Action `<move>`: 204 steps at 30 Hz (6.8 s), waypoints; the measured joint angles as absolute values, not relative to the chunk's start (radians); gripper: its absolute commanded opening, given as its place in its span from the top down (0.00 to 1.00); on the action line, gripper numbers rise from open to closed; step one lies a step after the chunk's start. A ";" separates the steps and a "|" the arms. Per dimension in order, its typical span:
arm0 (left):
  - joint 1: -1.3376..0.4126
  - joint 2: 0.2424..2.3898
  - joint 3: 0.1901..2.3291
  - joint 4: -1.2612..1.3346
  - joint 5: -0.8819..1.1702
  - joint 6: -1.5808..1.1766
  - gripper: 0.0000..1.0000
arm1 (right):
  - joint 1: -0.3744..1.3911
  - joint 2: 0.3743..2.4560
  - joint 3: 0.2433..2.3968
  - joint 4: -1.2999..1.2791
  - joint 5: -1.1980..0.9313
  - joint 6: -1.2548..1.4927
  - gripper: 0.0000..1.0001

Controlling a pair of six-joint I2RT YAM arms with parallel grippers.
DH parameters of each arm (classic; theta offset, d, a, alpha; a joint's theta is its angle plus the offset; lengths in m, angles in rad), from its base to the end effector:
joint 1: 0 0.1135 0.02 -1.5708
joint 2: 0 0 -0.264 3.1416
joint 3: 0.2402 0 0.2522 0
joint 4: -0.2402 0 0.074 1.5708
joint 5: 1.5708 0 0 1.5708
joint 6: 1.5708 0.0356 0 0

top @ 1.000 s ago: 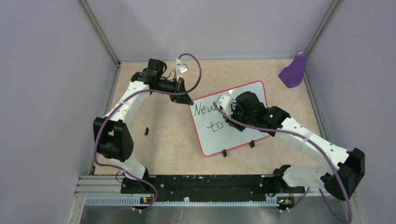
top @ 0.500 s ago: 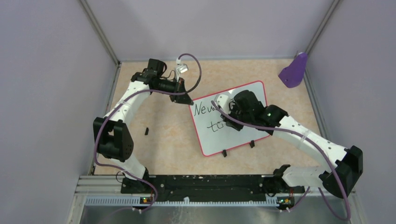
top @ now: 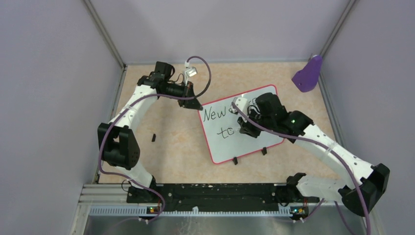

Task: Write a sentence on the whiteboard

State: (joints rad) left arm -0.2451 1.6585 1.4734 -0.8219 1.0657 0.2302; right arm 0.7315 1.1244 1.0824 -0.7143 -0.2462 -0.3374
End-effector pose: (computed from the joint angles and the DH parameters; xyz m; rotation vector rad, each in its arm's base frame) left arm 0.3259 -0.1136 0.3133 0.9109 2.1141 -1.3431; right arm 0.1670 0.1616 0.3268 -1.3023 1.9545 0.4826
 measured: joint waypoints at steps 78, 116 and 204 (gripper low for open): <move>-0.245 1.659 1.473 -0.822 1.062 0.230 1.00 | 0.606 1.112 1.008 -0.773 -0.145 -0.360 1.00; -0.245 1.659 1.473 -0.822 1.061 0.230 1.00 | 0.579 1.086 0.988 -0.787 -0.120 -0.365 1.00; -0.245 1.660 1.473 -0.822 1.061 0.230 1.00 | 0.503 1.063 0.979 -0.785 -0.162 -0.382 1.00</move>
State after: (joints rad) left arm -0.2451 1.6604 1.4734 -0.8223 1.0607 0.2298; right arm 0.5026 1.0634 0.9794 -0.7853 -0.1616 -0.3817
